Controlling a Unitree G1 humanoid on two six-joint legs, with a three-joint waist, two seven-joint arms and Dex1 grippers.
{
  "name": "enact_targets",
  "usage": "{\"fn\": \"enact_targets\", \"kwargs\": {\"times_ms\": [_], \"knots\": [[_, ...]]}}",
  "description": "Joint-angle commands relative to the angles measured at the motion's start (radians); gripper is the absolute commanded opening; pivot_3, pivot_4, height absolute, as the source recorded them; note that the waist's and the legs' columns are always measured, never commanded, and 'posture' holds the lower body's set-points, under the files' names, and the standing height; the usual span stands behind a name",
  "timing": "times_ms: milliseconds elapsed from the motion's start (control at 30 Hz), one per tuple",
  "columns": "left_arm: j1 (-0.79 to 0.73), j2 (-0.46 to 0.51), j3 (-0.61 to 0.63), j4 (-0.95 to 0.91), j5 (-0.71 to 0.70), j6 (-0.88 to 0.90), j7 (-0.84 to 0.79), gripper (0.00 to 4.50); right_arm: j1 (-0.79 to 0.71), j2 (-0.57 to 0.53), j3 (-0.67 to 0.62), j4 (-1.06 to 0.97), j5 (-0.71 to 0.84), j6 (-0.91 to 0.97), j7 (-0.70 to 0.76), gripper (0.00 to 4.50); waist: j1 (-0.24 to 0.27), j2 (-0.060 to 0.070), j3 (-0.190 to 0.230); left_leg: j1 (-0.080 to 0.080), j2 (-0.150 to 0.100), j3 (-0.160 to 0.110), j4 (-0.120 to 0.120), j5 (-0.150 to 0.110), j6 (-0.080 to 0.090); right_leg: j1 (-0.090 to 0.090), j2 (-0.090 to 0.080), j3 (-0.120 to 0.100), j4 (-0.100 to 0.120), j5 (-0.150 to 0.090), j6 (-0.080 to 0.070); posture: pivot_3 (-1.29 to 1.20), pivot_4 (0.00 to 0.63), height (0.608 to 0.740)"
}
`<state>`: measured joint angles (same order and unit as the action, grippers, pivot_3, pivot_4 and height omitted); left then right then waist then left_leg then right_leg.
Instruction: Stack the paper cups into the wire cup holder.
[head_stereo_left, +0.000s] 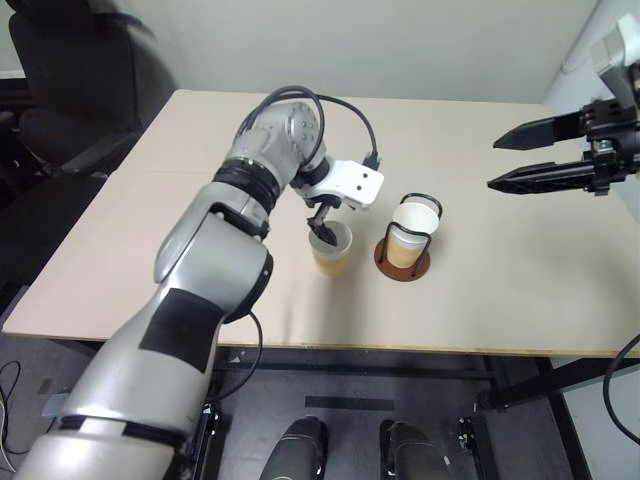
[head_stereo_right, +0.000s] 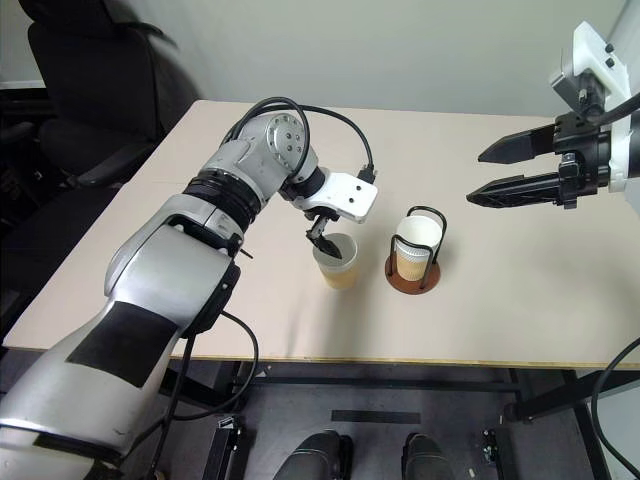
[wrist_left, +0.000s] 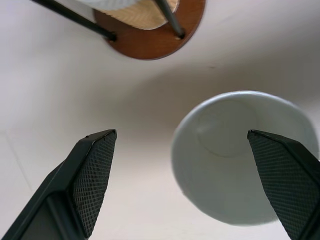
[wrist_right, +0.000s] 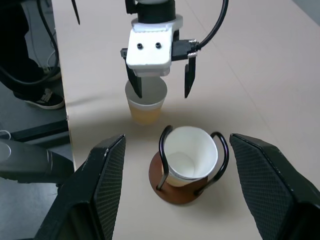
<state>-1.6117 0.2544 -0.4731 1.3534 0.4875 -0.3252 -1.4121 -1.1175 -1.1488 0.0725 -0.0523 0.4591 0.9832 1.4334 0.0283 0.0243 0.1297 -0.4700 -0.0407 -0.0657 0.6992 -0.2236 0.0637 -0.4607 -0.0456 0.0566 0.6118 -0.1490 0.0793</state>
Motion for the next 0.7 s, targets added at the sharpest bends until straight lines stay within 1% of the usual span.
{"fn": "enact_targets", "kwargs": {"times_ms": [33, 267, 467, 633, 700], "knots": [[0.003, -0.012, 0.002, -0.003, 0.014, 0.004, 0.051, 4.49, -0.002, -0.020, -0.039, -0.032, 0.022, -0.007, -0.011, 3.34, 0.000, 0.000, 0.000, 0.000, 0.000, -0.001, 0.000, 0.000, 0.000, 0.000, -0.001, 0.000, 0.000, 0.000, 0.000, 0.00, 0.150, 0.740], [0.033, -0.032, -0.010, 0.004, 0.040, 0.015, 0.086, 4.49, 0.021, -0.028, -0.047, -0.054, 0.042, 0.002, -0.026, 3.34, 0.001, 0.000, 0.000, 0.000, 0.001, -0.001, 0.001, 0.000, 0.000, 0.000, -0.001, 0.001, 0.000, 0.001, 0.002, 0.00, 0.150, 0.740], [0.035, -0.031, -0.018, 0.006, 0.053, 0.011, 0.037, 4.49, 0.031, -0.038, -0.047, -0.056, 0.045, -0.001, -0.030, 3.34, 0.001, 0.000, 0.000, 0.000, 0.000, -0.001, 0.001, 0.001, -0.001, 0.000, -0.001, 0.001, 0.000, 0.002, 0.003, 0.00, 0.150, 0.740], [0.017, -0.018, -0.035, 0.007, 0.083, 0.004, 0.042, 4.49, 0.029, -0.057, -0.030, -0.033, 0.030, -0.016, -0.014, 3.34, 0.002, 0.000, 0.000, 0.000, 0.000, -0.001, 0.001, 0.001, -0.001, 0.000, -0.001, 0.001, 0.000, 0.002, 0.003, 0.00, 0.150, 0.740], [0.004, -0.013, -0.039, 0.008, 0.086, 0.006, 0.035, 4.12, 0.024, -0.068, -0.023, -0.017, 0.022, -0.028, -0.003, 3.34, 0.002, 0.000, 0.000, 0.000, 0.000, -0.001, 0.001, 0.001, -0.001, 0.000, -0.001, 0.001, 0.000, 0.002, 0.003, 0.00, 0.150, 0.740]]}}
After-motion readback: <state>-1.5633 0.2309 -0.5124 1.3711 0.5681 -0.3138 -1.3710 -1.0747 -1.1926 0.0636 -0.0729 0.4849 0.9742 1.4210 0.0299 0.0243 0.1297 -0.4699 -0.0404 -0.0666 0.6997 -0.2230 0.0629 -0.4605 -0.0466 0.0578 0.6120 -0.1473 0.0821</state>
